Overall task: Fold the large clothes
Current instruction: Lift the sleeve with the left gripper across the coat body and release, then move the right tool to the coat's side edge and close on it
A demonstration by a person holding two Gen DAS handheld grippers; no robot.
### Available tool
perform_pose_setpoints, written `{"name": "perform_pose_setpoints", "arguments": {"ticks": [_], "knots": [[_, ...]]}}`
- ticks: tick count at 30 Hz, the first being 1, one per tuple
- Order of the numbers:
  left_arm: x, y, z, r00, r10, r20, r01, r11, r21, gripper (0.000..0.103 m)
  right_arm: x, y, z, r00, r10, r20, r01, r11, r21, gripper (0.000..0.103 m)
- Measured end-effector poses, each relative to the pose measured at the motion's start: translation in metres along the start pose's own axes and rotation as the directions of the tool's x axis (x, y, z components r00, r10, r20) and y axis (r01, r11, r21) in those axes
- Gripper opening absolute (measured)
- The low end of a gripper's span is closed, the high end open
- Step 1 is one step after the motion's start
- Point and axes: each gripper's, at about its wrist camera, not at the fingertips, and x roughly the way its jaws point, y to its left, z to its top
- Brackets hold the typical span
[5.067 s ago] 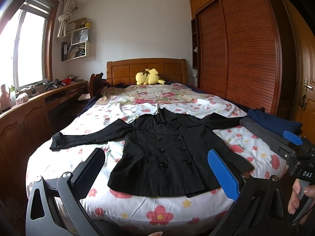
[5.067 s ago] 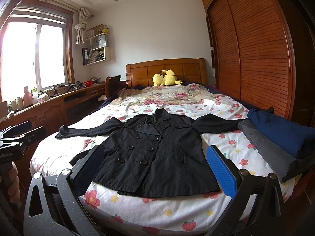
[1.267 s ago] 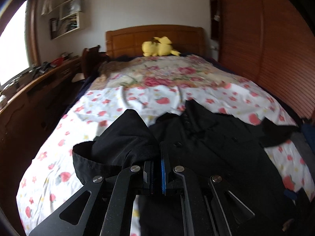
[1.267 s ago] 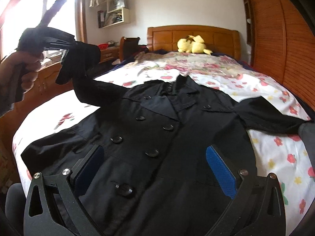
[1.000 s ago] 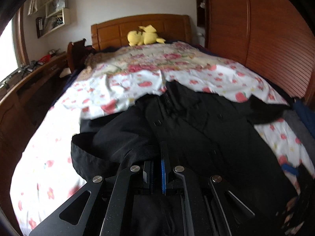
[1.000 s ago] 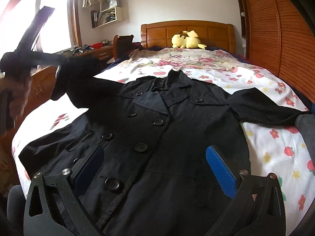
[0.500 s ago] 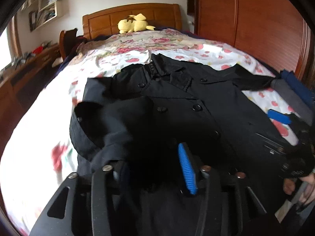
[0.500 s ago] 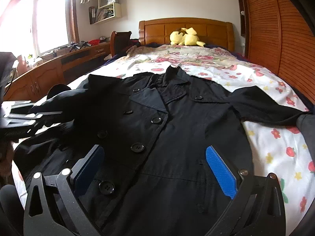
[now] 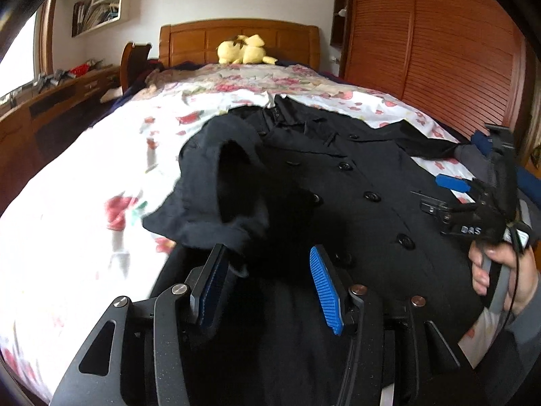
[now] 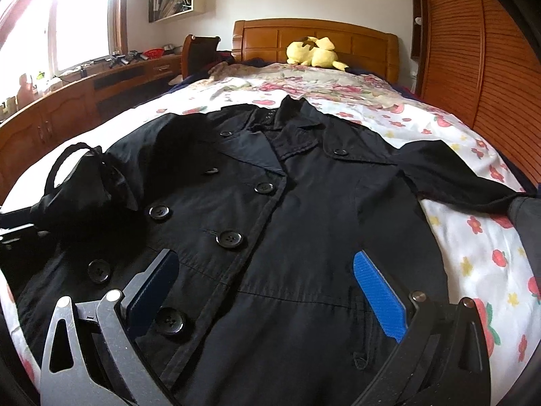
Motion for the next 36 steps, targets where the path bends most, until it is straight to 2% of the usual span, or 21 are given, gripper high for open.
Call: {"name": "perform_pose_setpoints", "arguments": {"ticks": [4, 7, 14, 19, 23, 28, 31, 34, 36], "knots": [[-0.024, 0.013, -0.007, 0.998, -0.03, 0.048, 0.03, 1.0, 0.005, 0.052, 0.0, 0.008, 0.004, 0.999, -0.032, -0.024, 0.031, 0.999, -0.016, 0.103], [-0.04, 0.03, -0.011, 0.997, -0.027, 0.073, 0.028, 0.999, -0.016, 0.052, -0.003, 0.023, 0.013, 0.999, -0.007, -0.036, 0.006, 1.0, -0.022, 0.103], [-0.062, 0.058, -0.025, 0.992, 0.056, 0.11, -0.05, 0.997, -0.055, 0.052, -0.01, 0.091, 0.046, 0.991, 0.129, -0.027, -0.131, 0.988, -0.077, 0.101], [-0.068, 0.073, -0.035, 0.992, 0.07, 0.103, -0.059, 0.993, -0.106, 0.052, -0.001, 0.143, 0.063, 0.973, 0.222, -0.059, -0.228, 0.965, -0.125, 0.096], [-0.065, 0.073, -0.037, 0.992, 0.071, 0.101, -0.059, 0.991, -0.118, 0.052, 0.011, 0.168, 0.072, 0.956, 0.279, -0.092, -0.289, 0.949, -0.128, 0.094], [-0.07, 0.073, -0.039, 0.992, 0.075, 0.099, -0.062, 0.991, -0.122, 0.052, 0.026, 0.182, 0.08, 0.923, 0.361, -0.133, -0.371, 0.927, -0.06, 0.084], [-0.075, 0.079, -0.038, 0.993, 0.075, 0.091, -0.063, 0.99, -0.123, 0.052, 0.03, 0.19, 0.083, 0.919, 0.368, -0.142, -0.378, 0.924, -0.057, 0.079], [-0.074, 0.08, -0.036, 0.994, 0.072, 0.085, -0.061, 0.991, -0.122, 0.052, 0.042, 0.196, 0.084, 0.913, 0.371, -0.169, -0.385, 0.921, -0.056, 0.063], [-0.074, 0.079, -0.035, 0.994, 0.066, 0.085, -0.055, 0.991, -0.119, 0.052, 0.049, 0.198, 0.085, 0.909, 0.373, -0.187, -0.388, 0.92, -0.053, 0.04]]}}
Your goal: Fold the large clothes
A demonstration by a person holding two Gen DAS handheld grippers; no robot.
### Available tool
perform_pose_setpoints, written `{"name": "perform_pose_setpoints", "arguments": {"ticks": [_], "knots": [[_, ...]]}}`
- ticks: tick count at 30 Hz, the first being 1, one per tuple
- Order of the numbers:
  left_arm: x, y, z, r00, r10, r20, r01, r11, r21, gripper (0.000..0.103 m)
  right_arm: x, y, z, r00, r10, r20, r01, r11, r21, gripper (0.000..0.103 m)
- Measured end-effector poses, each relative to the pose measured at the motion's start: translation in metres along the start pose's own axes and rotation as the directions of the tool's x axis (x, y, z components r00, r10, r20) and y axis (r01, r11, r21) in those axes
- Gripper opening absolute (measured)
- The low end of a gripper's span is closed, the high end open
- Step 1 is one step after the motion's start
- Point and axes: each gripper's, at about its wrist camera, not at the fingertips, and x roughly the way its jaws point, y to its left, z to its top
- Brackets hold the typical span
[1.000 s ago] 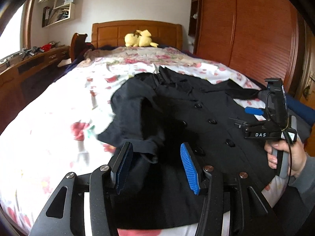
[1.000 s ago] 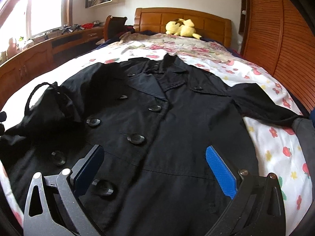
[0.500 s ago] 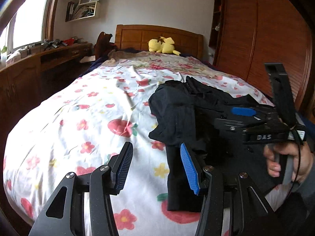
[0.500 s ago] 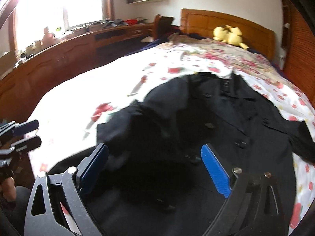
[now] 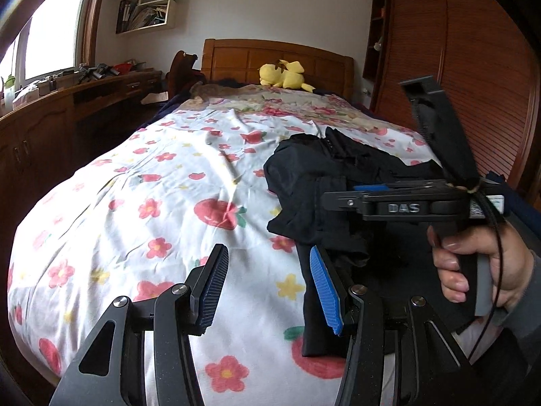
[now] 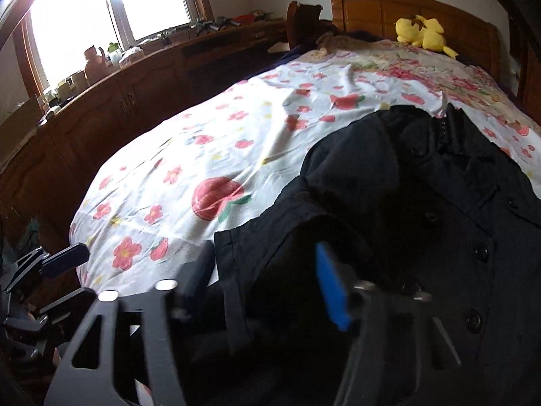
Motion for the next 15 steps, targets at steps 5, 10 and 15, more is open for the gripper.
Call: {"name": "perform_pose_setpoints", "arguments": {"ticks": [5, 10, 15], "knots": [[0.0, -0.003, 0.002, 1.0, -0.011, 0.011, 0.011, 1.0, 0.001, 0.052, -0.01, -0.003, -0.006, 0.999, 0.04, 0.019, -0.039, 0.999, -0.033, 0.005], [0.0, -0.004, 0.001, 0.999, -0.033, 0.03, 0.034, 0.999, -0.008, 0.052, -0.057, -0.014, -0.013, 0.989, 0.048, 0.137, -0.044, 0.998, -0.033, 0.004], [0.005, -0.01, -0.002, 0.998, -0.049, 0.032, 0.049, 0.999, 0.0, 0.052, -0.106, -0.03, -0.031, 0.975, 0.015, 0.22, -0.008, 0.999, -0.03, 0.004]]}}
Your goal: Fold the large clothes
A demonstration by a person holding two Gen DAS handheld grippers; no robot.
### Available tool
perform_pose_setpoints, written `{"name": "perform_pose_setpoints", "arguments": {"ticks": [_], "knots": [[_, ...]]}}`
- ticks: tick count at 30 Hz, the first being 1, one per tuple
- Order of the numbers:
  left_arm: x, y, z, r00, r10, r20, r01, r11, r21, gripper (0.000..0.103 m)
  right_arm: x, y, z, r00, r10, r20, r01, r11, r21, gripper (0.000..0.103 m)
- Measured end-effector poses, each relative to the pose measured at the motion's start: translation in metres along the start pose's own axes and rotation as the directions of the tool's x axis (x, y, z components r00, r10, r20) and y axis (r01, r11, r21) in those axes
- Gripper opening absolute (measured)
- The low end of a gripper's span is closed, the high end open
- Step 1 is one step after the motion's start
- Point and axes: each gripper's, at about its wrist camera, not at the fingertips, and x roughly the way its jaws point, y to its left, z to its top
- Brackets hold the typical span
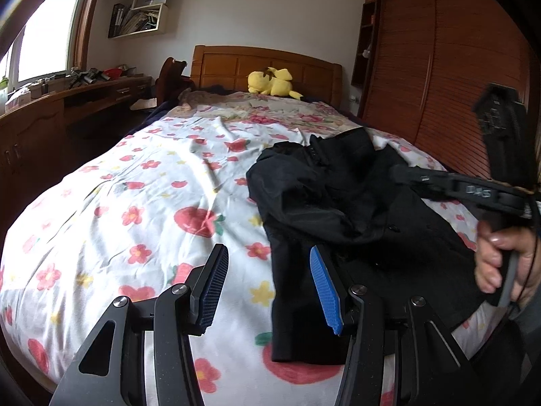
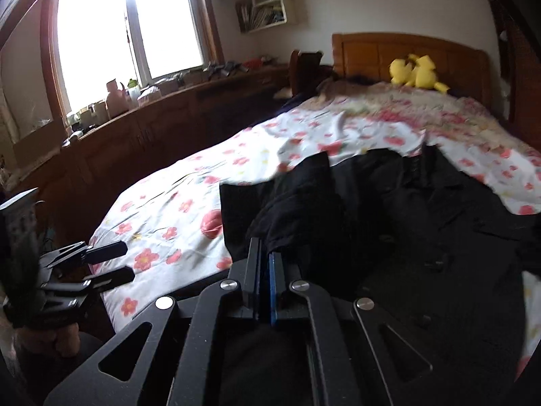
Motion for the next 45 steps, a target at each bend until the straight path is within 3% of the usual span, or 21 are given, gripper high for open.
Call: {"name": "perform_pose_setpoints", "arguments": {"ticks": [6, 11, 21, 26, 35, 40, 41, 44, 45], "knots": [[0.008, -0.008, -0.001, 1.0, -0.012, -0.014, 0.012, 1.0, 0.024, 0.052, -0.039, -0.027, -0.012, 0.992, -0.116, 0.045, 0.116, 0.993, 0.007, 0.004], [0.01, -0.017, 0.0, 1.0, -0.008, -0.003, 0.009, 0.999, 0.04, 0.052, -0.062, -0.04, -0.019, 0.97, -0.225, 0.089, 0.228, 0.973, -0.026, 0.004], [0.018, -0.035, -0.003, 0.999, -0.05, 0.009, 0.05, 0.996, 0.068, 0.052, -0.095, -0.045, -0.022, 0.924, -0.321, 0.209, 0.337, 0.941, -0.043, 0.004], [0.023, -0.038, -0.004, 0.999, -0.054, 0.005, 0.054, 0.996, 0.078, 0.052, -0.081, -0.045, -0.029, 0.944, -0.3, 0.138, 0.308, 0.95, -0.046, 0.004], [0.026, -0.044, -0.004, 0.998, -0.06, -0.006, 0.061, 0.994, 0.095, 0.052, -0.071, -0.057, -0.08, 0.951, -0.309, -0.005, 0.309, 0.951, -0.015, 0.004], [0.029, -0.046, -0.004, 0.998, -0.063, -0.009, 0.064, 0.993, 0.098, 0.052, -0.073, -0.066, -0.082, 0.947, -0.32, -0.022, 0.32, 0.947, 0.004, 0.004], [0.03, -0.047, -0.004, 0.998, -0.064, -0.011, 0.064, 0.993, 0.1, 0.052, -0.074, -0.069, -0.079, 0.947, -0.322, -0.021, 0.322, 0.947, 0.013, 0.007], [0.032, -0.051, -0.005, 0.998, -0.065, -0.016, 0.066, 0.992, 0.105, 0.052, -0.074, -0.073, -0.069, 0.946, -0.324, 0.007, 0.324, 0.946, 0.01, 0.047], [0.033, -0.053, -0.005, 0.998, -0.065, -0.018, 0.067, 0.992, 0.108, 0.052, -0.072, -0.073, -0.066, 0.944, -0.331, 0.014, 0.331, 0.944, 0.001, 0.053]]}}
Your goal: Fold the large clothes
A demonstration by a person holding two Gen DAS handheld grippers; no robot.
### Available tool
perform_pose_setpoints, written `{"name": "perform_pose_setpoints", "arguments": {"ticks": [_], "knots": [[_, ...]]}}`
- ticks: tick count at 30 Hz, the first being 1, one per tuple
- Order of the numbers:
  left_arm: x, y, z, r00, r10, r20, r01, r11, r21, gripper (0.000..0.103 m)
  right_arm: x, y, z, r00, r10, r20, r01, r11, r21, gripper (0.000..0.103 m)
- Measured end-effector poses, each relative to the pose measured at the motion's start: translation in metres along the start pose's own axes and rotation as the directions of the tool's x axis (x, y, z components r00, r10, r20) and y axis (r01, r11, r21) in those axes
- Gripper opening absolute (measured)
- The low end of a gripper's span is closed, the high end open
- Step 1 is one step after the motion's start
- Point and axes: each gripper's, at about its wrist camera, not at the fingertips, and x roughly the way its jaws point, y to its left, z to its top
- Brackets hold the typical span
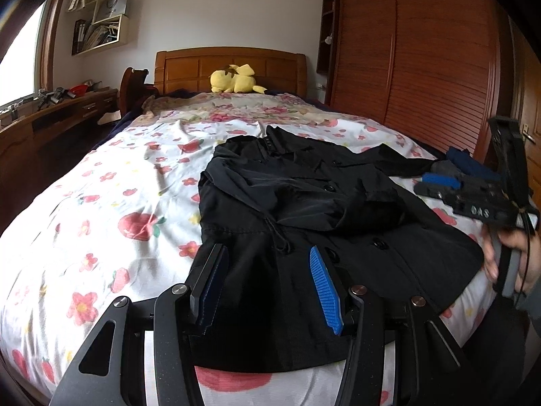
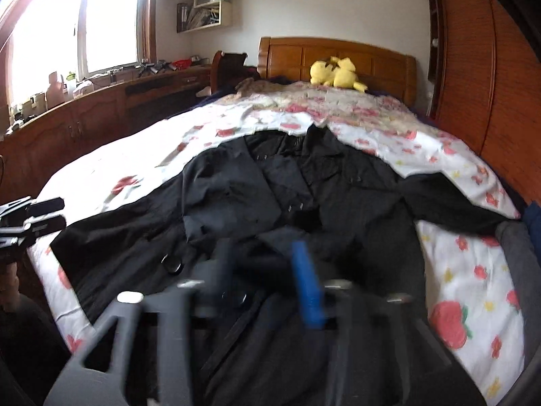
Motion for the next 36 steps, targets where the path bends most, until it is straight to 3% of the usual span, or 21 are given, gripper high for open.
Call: {"name": "perform_pose_setpoints", "arguments": {"ticks": [2, 3, 9, 17, 21, 22, 23, 24, 27, 32, 36], "knots": [[0.001, -0.002, 0.0, 1.0, -0.001, -0.004, 0.001, 1.0, 0.005, 0.052, 0.01, -0.003, 0.007, 1.0, -0.015, -0.013, 0.015, 1.0, -0.012, 0.068], [0.002, -0.003, 0.0, 1.0, -0.004, -0.007, 0.004, 1.0, 0.007, 0.052, 0.017, -0.005, 0.012, 0.999, -0.017, -0.029, 0.016, 1.0, -0.008, 0.07], [0.005, -0.007, 0.0, 1.0, -0.005, -0.016, 0.006, 1.0, 0.023, 0.052, 0.069, -0.02, 0.035, 0.99, 0.004, -0.144, 0.004, 0.999, 0.054, 0.07], [0.003, -0.006, -0.002, 1.0, -0.002, -0.023, 0.002, 1.0, 0.026, 0.052, 0.138, -0.05, 0.035, 0.952, 0.041, -0.304, 0.026, 0.977, 0.213, 0.069], [0.002, -0.006, -0.002, 1.0, 0.001, -0.027, 0.0, 1.0, 0.024, 0.052, 0.156, -0.061, 0.029, 0.931, 0.085, -0.356, 0.022, 0.958, 0.286, 0.055], [0.002, -0.007, -0.002, 1.0, 0.001, -0.027, 0.0, 1.0, 0.023, 0.052, 0.162, -0.063, 0.025, 0.921, 0.106, -0.375, 0.014, 0.953, 0.303, 0.048], [0.001, -0.007, -0.002, 1.0, 0.001, -0.026, 0.0, 1.0, 0.023, 0.052, 0.165, -0.063, 0.025, 0.911, 0.112, -0.398, 0.014, 0.954, 0.301, 0.033], [0.0, -0.008, -0.002, 1.0, 0.001, -0.025, 0.0, 1.0, 0.023, 0.052, 0.166, -0.062, 0.024, 0.91, 0.109, -0.401, 0.012, 0.958, 0.286, 0.023], [-0.001, -0.009, -0.002, 1.0, 0.001, -0.021, 0.0, 1.0, 0.024, 0.052, 0.157, -0.054, 0.028, 0.926, 0.08, -0.368, 0.005, 0.974, 0.226, 0.011], [0.002, -0.009, -0.003, 1.0, 0.005, -0.027, -0.004, 1.0, 0.027, 0.052, 0.103, -0.048, 0.063, 0.982, 0.033, -0.184, -0.004, 0.988, 0.157, 0.008], [0.003, -0.008, -0.003, 0.999, 0.004, -0.034, -0.003, 1.0, 0.023, 0.052, 0.054, -0.041, 0.089, 0.998, -0.002, -0.064, 0.007, 0.998, 0.067, 0.008]]}}
